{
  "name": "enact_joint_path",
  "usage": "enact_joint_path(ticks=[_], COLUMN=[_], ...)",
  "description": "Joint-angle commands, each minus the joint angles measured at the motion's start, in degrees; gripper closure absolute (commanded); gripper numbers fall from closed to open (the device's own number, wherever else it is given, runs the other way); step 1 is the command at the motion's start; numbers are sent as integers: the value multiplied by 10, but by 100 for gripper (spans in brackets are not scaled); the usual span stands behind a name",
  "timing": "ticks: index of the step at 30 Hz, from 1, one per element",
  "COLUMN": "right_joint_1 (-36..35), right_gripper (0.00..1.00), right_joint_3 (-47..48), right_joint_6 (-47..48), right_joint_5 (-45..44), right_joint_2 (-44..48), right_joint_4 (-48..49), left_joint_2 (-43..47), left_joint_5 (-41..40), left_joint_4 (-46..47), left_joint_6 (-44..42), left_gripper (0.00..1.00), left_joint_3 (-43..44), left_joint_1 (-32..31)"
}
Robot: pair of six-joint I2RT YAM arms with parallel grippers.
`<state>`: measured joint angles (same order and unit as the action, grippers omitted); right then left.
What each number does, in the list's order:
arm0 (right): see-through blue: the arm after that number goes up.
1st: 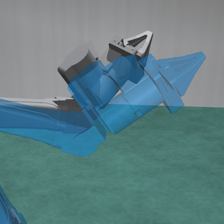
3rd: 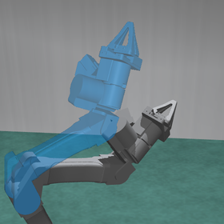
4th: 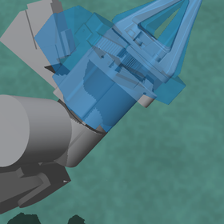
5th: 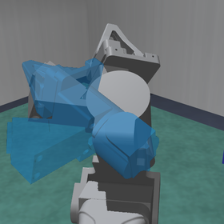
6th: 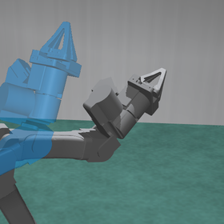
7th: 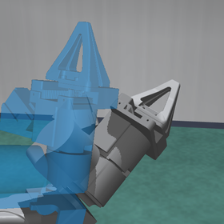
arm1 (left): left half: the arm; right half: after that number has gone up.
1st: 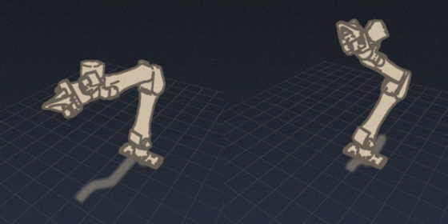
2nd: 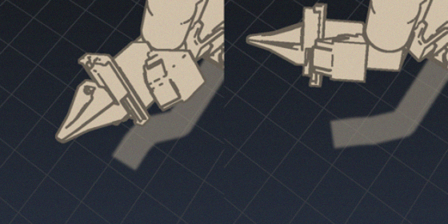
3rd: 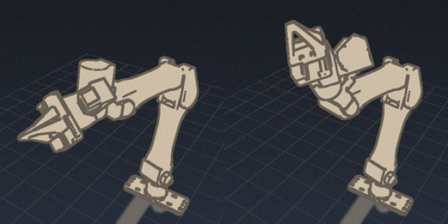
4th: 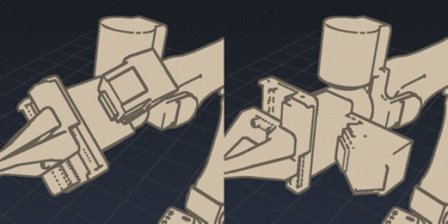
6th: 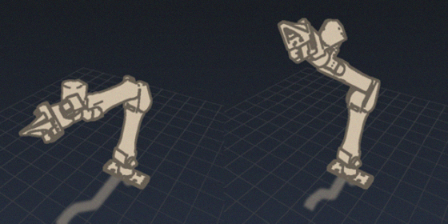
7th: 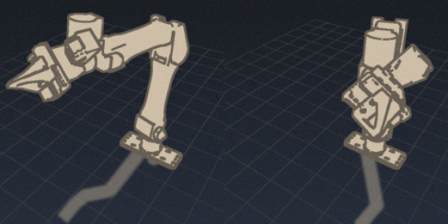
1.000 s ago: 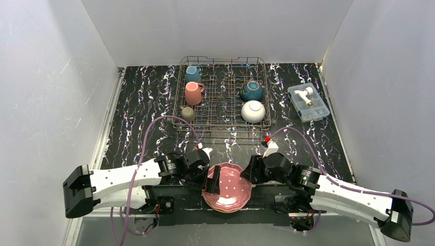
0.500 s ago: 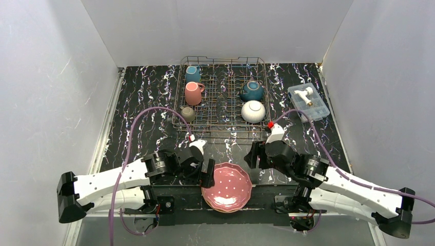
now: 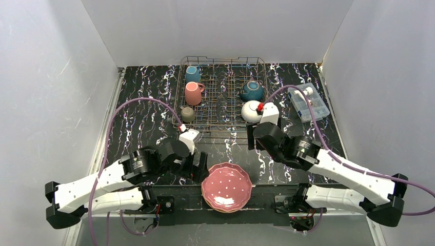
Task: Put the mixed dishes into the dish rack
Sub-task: Move the plate to the corner of the board, then move the dish rack to the center of the board.
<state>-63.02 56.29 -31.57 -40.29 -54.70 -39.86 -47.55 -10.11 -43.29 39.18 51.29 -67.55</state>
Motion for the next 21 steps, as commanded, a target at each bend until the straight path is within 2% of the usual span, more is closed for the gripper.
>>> enact_joint_path(ticks=[1,9,15,21], right_joint_1=[36,233,330,381], right_gripper=[24,28,22,15], right_joint_3=[59,88,96,91], right_joint_6=[69,173,206,216], right_joint_5=[-31,190,292,350], right_joint_2=[-36,-94,-151,-197], right_joint_4=[-11,21,34,69], left_joint_2=[26,77,96,106], left_joint_5=[-16,33,63,82], left_joint_4=[-25,9,26,52], left_joint_6=[-48,-110,-139,-147], left_gripper=[2,2,2,2], left_joint_3=[32,28,10,-20], left_joint_1=[5,11,13,15])
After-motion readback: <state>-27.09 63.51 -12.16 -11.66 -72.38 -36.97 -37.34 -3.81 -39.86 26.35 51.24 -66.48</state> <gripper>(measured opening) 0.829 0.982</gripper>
